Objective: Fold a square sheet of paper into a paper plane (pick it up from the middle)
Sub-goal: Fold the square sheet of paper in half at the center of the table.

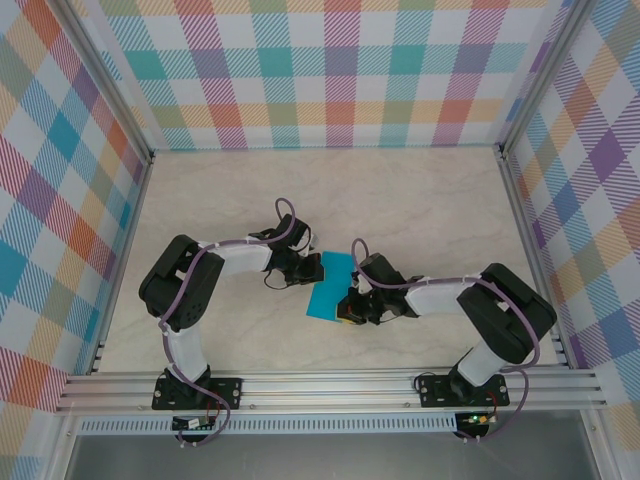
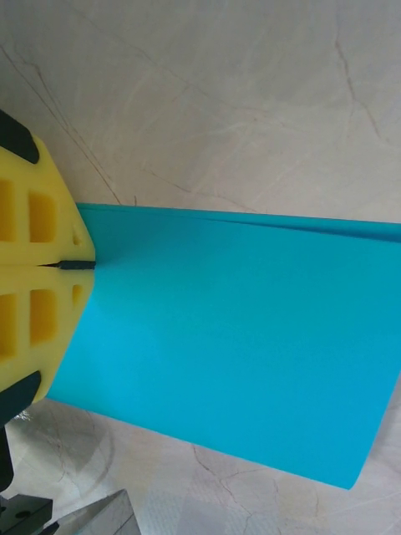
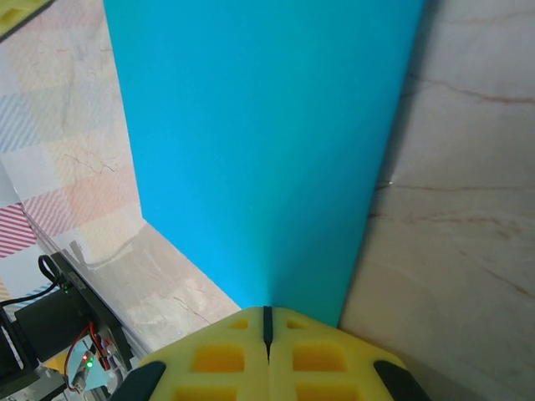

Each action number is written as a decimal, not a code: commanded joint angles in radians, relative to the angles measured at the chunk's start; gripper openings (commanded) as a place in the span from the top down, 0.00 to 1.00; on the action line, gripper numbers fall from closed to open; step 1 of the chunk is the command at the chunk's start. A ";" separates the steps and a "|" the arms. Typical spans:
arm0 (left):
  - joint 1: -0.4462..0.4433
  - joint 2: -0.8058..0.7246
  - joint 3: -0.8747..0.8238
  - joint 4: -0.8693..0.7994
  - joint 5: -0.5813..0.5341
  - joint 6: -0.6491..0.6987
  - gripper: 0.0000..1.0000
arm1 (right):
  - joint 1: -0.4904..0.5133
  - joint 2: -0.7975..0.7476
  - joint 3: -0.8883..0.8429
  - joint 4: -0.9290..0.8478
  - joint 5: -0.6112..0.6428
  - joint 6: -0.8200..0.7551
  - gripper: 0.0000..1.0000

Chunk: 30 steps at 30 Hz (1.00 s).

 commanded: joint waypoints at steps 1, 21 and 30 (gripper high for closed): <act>-0.011 0.027 -0.048 -0.141 -0.068 0.017 1.00 | 0.005 -0.043 0.043 -0.026 0.005 -0.023 0.95; -0.011 0.041 -0.038 -0.148 -0.070 0.019 1.00 | 0.001 -0.070 0.039 -0.140 0.041 -0.085 0.93; -0.011 0.043 -0.039 -0.147 -0.068 0.020 1.00 | -0.109 -0.046 0.124 -0.062 0.010 -0.128 0.92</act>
